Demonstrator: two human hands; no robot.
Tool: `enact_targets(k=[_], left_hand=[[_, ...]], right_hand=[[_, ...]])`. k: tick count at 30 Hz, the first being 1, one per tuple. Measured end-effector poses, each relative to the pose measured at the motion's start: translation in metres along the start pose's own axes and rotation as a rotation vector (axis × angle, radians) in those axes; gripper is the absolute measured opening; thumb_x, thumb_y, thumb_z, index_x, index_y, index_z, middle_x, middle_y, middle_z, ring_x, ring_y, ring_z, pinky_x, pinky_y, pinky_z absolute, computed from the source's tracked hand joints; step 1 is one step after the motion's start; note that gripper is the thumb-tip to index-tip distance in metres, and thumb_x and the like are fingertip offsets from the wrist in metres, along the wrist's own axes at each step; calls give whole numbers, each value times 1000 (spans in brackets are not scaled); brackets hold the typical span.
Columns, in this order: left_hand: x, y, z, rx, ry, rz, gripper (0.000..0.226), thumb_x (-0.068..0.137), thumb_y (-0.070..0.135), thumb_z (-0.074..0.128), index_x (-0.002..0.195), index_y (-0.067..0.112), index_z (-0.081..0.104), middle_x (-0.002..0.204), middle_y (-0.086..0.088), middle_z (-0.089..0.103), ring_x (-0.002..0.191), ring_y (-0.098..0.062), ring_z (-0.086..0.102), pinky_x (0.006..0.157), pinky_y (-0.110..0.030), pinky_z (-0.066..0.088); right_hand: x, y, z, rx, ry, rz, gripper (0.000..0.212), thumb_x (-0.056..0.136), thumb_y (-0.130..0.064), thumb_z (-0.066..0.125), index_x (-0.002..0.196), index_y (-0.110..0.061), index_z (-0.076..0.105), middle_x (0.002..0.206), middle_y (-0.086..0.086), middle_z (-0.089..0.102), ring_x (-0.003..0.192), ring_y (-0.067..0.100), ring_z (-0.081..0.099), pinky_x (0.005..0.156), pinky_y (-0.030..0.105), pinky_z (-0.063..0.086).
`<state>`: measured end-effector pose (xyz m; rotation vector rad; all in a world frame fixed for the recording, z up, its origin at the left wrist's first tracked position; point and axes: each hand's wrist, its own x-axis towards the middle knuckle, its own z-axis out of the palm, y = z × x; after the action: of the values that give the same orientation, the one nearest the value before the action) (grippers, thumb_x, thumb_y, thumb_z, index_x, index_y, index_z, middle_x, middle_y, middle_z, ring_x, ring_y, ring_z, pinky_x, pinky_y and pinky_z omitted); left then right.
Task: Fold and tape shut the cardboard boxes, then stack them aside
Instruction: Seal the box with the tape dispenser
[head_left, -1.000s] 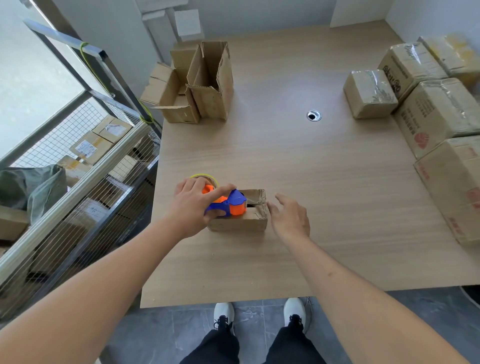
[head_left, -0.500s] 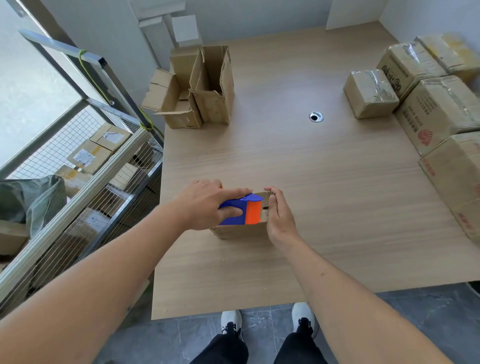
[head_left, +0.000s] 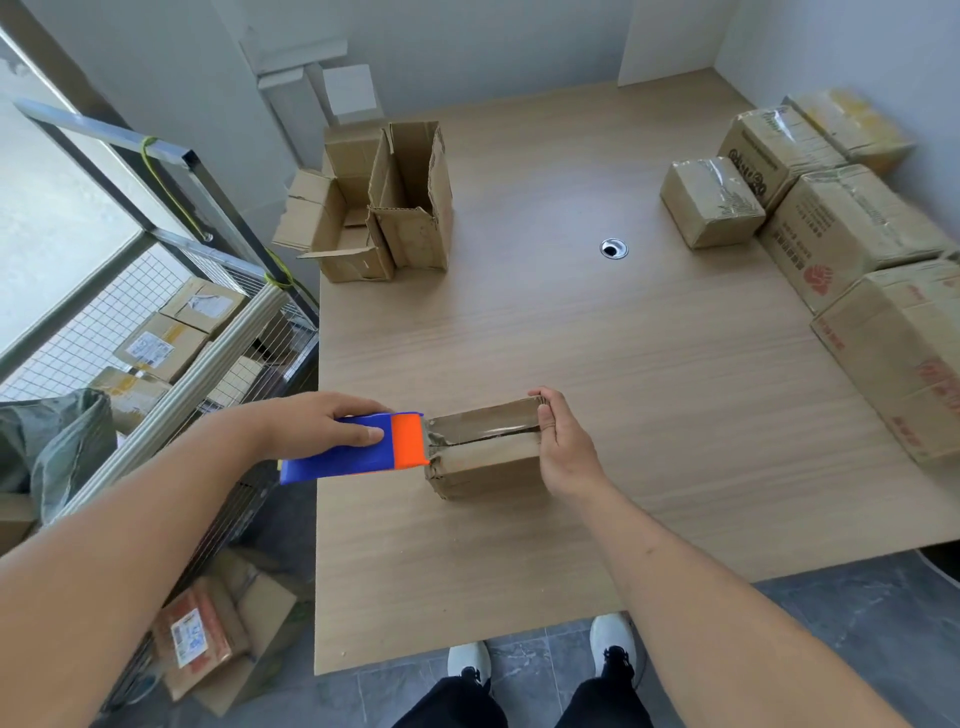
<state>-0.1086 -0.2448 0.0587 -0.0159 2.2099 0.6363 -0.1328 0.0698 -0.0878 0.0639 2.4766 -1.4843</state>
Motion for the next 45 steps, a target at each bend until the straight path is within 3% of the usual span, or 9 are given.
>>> enact_targets(k=[3, 9, 13, 15, 18, 21, 26, 39, 45], left_hand=[[1, -31, 8, -94, -26, -21, 27, 103, 42, 55, 128, 52, 55, 125, 24, 63, 108, 7, 59, 87, -13, 37], [27, -52, 33, -110, 60, -4, 38, 94, 66, 53, 132, 62, 51, 128, 27, 59, 118, -5, 56, 108, -43, 41], [32, -49, 42, -186, 72, 16, 39, 95, 61, 56, 133, 62, 50, 134, 26, 58, 123, -7, 54, 110, -41, 40], [35, -45, 48, -226, 74, 36, 35, 98, 57, 57, 131, 64, 50, 134, 26, 59, 123, -7, 54, 111, -42, 40], [41, -32, 62, -265, 50, 95, 39, 94, 59, 55, 131, 68, 48, 132, 26, 59, 123, -8, 55, 112, -46, 40], [44, -24, 70, -268, -4, 149, 46, 96, 58, 53, 137, 72, 37, 141, 26, 52, 128, -10, 51, 113, -46, 38], [38, -37, 73, -303, -31, 198, 55, 105, 37, 54, 139, 74, 32, 141, 36, 48, 129, -2, 48, 113, -36, 39], [28, -63, 69, -227, -23, 133, 50, 106, 42, 49, 139, 74, 30, 144, 32, 45, 131, -6, 47, 112, -34, 37], [45, -28, 92, -115, 79, 60, 51, 107, 42, 42, 152, 59, 24, 139, 9, 51, 111, -21, 49, 92, -37, 36]], right_hand=[[-1, 0, 0, -14, 0, 12, 31, 110, -42, 29, 130, -41, 53, 123, -9, 65, 111, 17, 59, 92, 27, 43], [-3, -5, -5, -120, 18, -2, 34, 110, -44, 29, 138, -46, 47, 136, -13, 57, 122, 15, 55, 99, 34, 45], [-6, -18, -6, -595, 186, -52, 44, 109, -32, 37, 153, -30, 36, 154, 0, 41, 126, 30, 49, 93, 45, 48], [-9, -29, 2, -760, 248, -164, 52, 102, -15, 48, 153, -20, 40, 158, 12, 38, 133, 35, 47, 104, 49, 43], [-18, -41, 20, -811, 130, -245, 54, 103, -47, 29, 151, -28, 45, 167, 11, 25, 153, 33, 24, 124, 54, 16], [-22, -38, 28, -907, -11, -189, 74, 94, -75, 4, 160, -44, 18, 172, 2, -6, 157, 26, -13, 125, 52, -9], [-12, -41, 26, -975, -40, -172, 72, 95, -78, 6, 160, -46, 13, 172, 0, -8, 156, 25, -20, 125, 52, -10], [-11, -48, 22, -1016, -149, -116, 70, 95, -75, 5, 159, -47, 5, 170, 1, -20, 153, 27, -30, 124, 54, -13], [-12, -49, 23, -996, -147, -112, 105, 69, -103, 4, 158, -48, 8, 170, -1, -16, 151, 25, -33, 123, 54, -16]])
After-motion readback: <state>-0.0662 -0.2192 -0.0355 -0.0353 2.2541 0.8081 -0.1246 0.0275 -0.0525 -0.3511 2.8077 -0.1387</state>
